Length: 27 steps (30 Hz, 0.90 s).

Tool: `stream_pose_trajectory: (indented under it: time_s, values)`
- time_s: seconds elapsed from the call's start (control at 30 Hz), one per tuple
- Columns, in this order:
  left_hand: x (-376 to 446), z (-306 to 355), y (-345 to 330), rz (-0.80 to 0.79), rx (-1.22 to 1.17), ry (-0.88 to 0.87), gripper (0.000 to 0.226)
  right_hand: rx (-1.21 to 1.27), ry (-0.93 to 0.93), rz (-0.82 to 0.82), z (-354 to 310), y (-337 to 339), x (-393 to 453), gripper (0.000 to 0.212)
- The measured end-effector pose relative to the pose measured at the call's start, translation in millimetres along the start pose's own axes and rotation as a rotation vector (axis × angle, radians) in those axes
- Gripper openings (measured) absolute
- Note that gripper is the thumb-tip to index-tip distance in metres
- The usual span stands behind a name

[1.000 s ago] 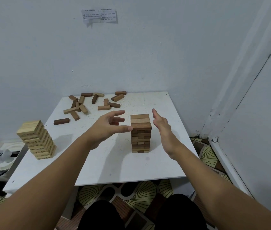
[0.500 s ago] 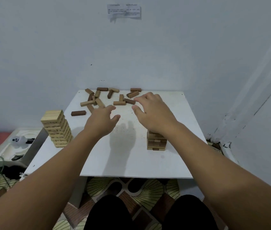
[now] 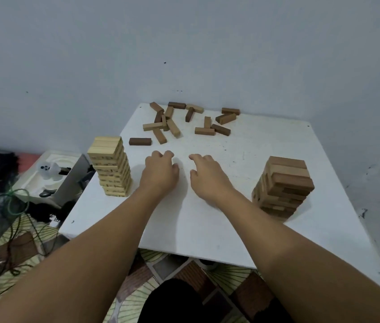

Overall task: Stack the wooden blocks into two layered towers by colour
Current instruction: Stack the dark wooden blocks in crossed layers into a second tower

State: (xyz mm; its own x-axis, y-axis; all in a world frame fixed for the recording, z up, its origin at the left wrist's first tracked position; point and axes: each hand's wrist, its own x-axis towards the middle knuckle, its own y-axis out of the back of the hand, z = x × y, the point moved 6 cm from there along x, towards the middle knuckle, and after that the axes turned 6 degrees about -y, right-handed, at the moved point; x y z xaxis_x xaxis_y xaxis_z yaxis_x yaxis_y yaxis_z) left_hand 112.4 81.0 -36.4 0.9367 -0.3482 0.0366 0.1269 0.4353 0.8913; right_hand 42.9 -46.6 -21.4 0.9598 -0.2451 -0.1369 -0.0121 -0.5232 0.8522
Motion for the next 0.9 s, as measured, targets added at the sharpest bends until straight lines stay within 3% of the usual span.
stream_pose_trajectory:
  time_s: [0.2, 0.3, 0.4, 0.57, 0.73, 0.9]
  values:
    - [36.5, -12.4, 1.6, 0.157, 0.129, 0.054, 0.055, 0.018, 0.044, 0.077, -10.0, -14.1, 46.1, 0.054]
    - [46.3, -16.5, -7.8, 0.18, 0.079, 0.096, 0.076, 0.013, 0.046, 0.062, -11.8, -18.3, 66.4, 0.058]
    - [54.6, -18.4, -16.9, 0.171, 0.05, 0.13, 0.079, -0.005, 0.015, 0.067, -12.0, -19.9, 84.6, 0.065]
    - [59.4, -19.6, -22.2, 0.228, 0.02, 0.109, 0.064, -0.053, 0.001, 0.106, -15.0, -19.5, 107.5, 0.068]
    - [52.9, -20.0, -15.0, 0.367, -0.236, 0.057, 0.016, -0.06, -0.028, 0.125, -16.7, -17.4, 125.6, 0.075]
    - [50.9, -31.4, -11.4, 0.497, -0.376, 0.122, 0.015, -0.065, -0.007, 0.204, -13.5, -24.5, 126.6, 0.055]
